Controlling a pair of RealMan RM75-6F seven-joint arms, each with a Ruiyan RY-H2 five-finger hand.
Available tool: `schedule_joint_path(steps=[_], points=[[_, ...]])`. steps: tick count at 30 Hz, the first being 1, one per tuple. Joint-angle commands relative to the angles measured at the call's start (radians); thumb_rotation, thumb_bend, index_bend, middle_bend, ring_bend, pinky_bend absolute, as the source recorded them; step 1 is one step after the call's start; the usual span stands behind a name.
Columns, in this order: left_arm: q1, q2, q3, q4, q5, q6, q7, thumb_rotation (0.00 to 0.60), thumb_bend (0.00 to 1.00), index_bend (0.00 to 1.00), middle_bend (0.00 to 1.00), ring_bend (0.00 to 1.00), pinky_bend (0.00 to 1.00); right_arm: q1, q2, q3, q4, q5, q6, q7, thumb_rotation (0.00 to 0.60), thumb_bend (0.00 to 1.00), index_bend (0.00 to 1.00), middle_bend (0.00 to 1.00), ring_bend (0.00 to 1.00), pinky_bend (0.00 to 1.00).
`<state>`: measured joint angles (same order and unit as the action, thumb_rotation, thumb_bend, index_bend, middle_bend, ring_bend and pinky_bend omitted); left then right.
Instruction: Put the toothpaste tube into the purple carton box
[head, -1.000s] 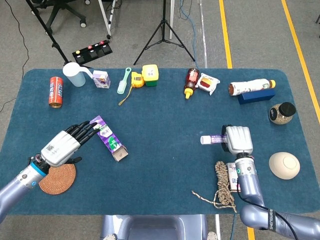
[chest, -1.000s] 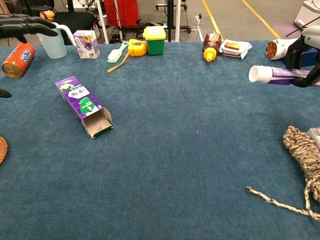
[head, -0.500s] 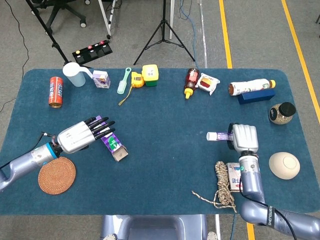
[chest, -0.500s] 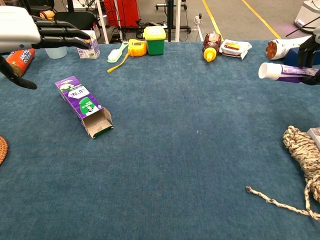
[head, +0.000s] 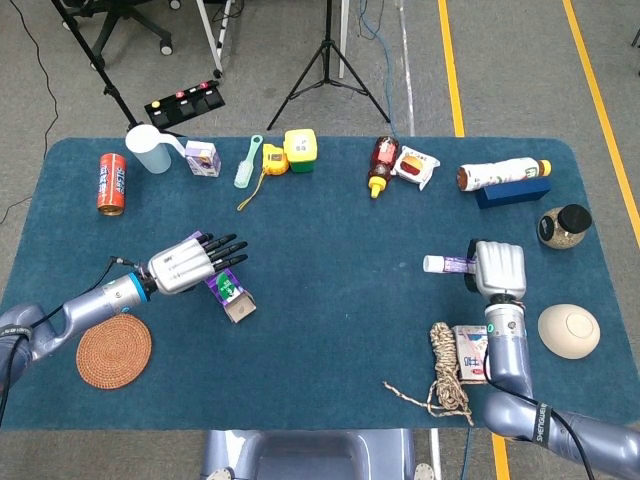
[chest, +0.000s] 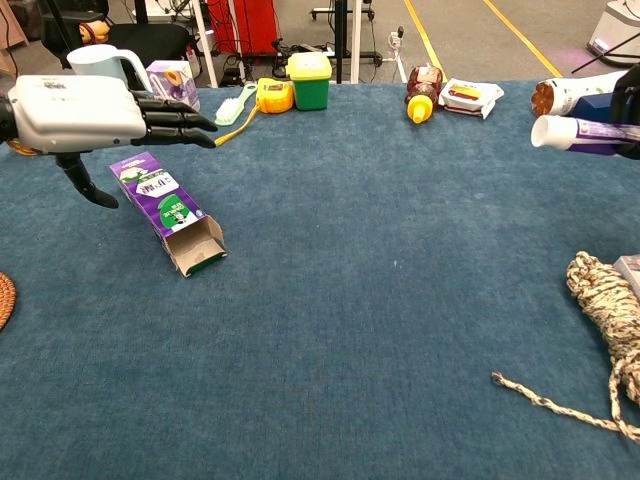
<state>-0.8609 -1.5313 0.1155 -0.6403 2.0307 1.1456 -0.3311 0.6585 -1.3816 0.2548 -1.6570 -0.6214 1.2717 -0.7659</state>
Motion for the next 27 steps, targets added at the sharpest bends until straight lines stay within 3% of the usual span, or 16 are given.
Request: schedule_joint_path(steps=[1,22,24,27], points=[[-0.015,-0.026,0.021,0.034,-0.017,-0.015,-0.013,0.600,0.07,0.00,0.00,0.00,0.28,-0.001,0.001,-0.002,0.002,-0.001,-0.002,0.004,0.600,0.71,0.70,0.85,0.88,0.87],[-0.057,-0.124,0.084,0.141,-0.082,-0.101,-0.005,0.600,0.12,0.00,0.00,0.00,0.28,-0.012,0.015,-0.010,-0.007,-0.010,0.005,0.025,0.600,0.71,0.70,0.85,0.88,0.87],[-0.058,-0.128,0.091,0.148,-0.086,-0.105,-0.008,0.600,0.13,0.03,0.00,0.00,0.28,-0.014,0.017,-0.011,-0.009,-0.010,0.005,0.029,0.600,0.71,0.70,0.85,0.88,0.87],[-0.057,-0.135,0.101,0.153,-0.095,-0.105,-0.019,0.600,0.18,0.15,0.02,0.03,0.29,-0.017,0.019,-0.011,-0.012,-0.012,0.005,0.035,0.600,0.71,0.70,0.85,0.88,0.87]])
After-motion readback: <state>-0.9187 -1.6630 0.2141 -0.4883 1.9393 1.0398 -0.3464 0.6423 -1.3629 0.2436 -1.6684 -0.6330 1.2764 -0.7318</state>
